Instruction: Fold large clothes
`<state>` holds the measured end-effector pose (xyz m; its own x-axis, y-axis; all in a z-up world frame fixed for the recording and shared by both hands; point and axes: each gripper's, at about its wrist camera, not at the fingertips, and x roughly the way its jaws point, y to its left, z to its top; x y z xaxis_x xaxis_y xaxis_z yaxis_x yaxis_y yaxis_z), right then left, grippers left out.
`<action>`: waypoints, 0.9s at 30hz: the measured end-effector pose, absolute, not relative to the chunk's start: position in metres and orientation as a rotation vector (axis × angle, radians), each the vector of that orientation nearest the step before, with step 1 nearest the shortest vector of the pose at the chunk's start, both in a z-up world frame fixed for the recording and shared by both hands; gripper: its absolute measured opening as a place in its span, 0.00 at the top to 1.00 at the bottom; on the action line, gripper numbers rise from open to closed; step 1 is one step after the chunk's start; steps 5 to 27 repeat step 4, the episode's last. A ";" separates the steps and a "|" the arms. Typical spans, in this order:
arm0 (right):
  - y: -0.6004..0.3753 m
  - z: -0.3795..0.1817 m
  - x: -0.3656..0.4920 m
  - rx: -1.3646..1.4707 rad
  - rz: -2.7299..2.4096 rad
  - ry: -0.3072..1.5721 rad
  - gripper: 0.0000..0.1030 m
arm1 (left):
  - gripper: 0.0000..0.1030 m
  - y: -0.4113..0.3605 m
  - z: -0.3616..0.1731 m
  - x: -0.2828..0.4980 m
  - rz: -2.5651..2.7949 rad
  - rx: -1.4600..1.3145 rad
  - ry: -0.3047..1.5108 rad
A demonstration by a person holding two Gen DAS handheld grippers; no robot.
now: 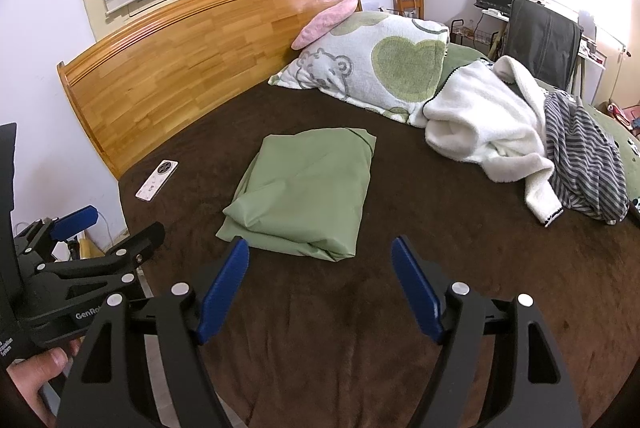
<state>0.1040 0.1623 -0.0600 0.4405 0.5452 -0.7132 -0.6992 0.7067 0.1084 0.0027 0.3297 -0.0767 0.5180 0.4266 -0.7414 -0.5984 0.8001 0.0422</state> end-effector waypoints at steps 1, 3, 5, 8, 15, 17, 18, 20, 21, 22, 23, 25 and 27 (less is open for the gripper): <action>0.162 -0.060 0.104 -0.215 0.779 0.800 0.28 | 0.06 0.331 -0.077 0.003 0.624 -0.231 0.822; 0.162 -0.060 0.104 -0.216 0.780 0.800 0.28 | 0.06 0.334 -0.077 0.002 0.626 -0.241 0.818; 0.161 -0.061 0.104 -0.215 0.778 0.801 0.28 | 0.06 0.335 -0.077 0.002 0.625 -0.246 0.818; 0.161 -0.061 0.104 -0.215 0.778 0.801 0.28 | 0.06 0.335 -0.077 0.002 0.625 -0.246 0.818; 0.161 -0.061 0.104 -0.215 0.778 0.801 0.28 | 0.06 0.335 -0.077 0.002 0.625 -0.246 0.818; 0.161 -0.061 0.104 -0.215 0.778 0.801 0.28 | 0.06 0.335 -0.077 0.002 0.625 -0.246 0.818; 0.161 -0.061 0.104 -0.215 0.778 0.801 0.28 | 0.06 0.335 -0.077 0.002 0.625 -0.246 0.818; 0.161 -0.061 0.104 -0.215 0.778 0.801 0.28 | 0.06 0.335 -0.077 0.002 0.625 -0.246 0.818; 0.161 -0.061 0.104 -0.215 0.778 0.801 0.28 | 0.06 0.335 -0.077 0.002 0.625 -0.246 0.818; 0.161 -0.061 0.104 -0.215 0.778 0.801 0.28 | 0.06 0.335 -0.077 0.002 0.625 -0.246 0.818; 0.161 -0.061 0.104 -0.215 0.778 0.801 0.28 | 0.06 0.335 -0.077 0.002 0.625 -0.246 0.818; 0.161 -0.061 0.104 -0.215 0.778 0.801 0.28 | 0.06 0.335 -0.077 0.002 0.625 -0.246 0.818; 0.161 -0.061 0.104 -0.215 0.778 0.801 0.28 | 0.06 0.335 -0.077 0.002 0.625 -0.246 0.818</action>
